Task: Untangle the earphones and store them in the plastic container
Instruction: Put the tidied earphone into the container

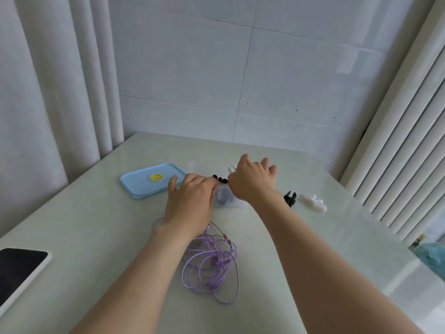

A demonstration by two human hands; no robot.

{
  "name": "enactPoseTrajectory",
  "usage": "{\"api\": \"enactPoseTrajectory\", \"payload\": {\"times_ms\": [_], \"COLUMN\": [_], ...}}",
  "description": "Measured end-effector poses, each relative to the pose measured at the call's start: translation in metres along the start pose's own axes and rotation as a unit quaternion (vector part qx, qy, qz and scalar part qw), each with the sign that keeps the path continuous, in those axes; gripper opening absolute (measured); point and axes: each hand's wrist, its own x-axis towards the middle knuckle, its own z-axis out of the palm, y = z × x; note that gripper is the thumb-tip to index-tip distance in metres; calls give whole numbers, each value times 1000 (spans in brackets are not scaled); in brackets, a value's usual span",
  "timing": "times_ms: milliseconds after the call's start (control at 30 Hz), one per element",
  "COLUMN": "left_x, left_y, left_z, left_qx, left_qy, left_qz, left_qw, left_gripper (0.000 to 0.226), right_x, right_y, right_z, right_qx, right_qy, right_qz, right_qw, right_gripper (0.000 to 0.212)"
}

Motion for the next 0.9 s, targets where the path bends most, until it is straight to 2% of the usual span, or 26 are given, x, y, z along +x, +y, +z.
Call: {"api": "enactPoseTrajectory", "payload": {"times_ms": [67,233,333,400,533,633,700,733,800,900], "left_x": [-1,0,1,1,-1,1,1,1,2,-1], "left_y": [1,2,1,3,6,4,6,8,11,14], "left_z": [0,0,-1,-3,-13,-19,-24,-28,-33,-40], "left_qx": [7,3,-28,-48,-128,-149,-175,-197,-213,-191], "left_qy": [5,6,-4,7,65,133,176,190,181,82], "left_qz": [-2,-3,-6,-4,-11,-17,-56,-83,-126,-148], "left_qw": [1000,1000,1000,999,990,980,967,958,952,967], "left_gripper": [29,31,31,24,12,21,19,20,34,45], "right_x": [3,10,12,13,-1,-27,-49,-60,-76,-86], "right_y": [-2,-5,-3,0,2,9,11,11,11,14], "right_z": [-4,-9,-7,-6,-6,-4,-2,-3,3,10], "right_qx": [-28,-25,-26,-14,16,35,78,91,97,101], "right_qy": [-19,16,27,-3,-41,59,105,97,16,-106], "right_qz": [25,65,60,40,2,-97,-152,-157,-128,-104], "right_qw": [999,997,997,999,999,993,980,979,987,984], "right_gripper": [9,30,20,11,15,24,23,19,15,38]}}
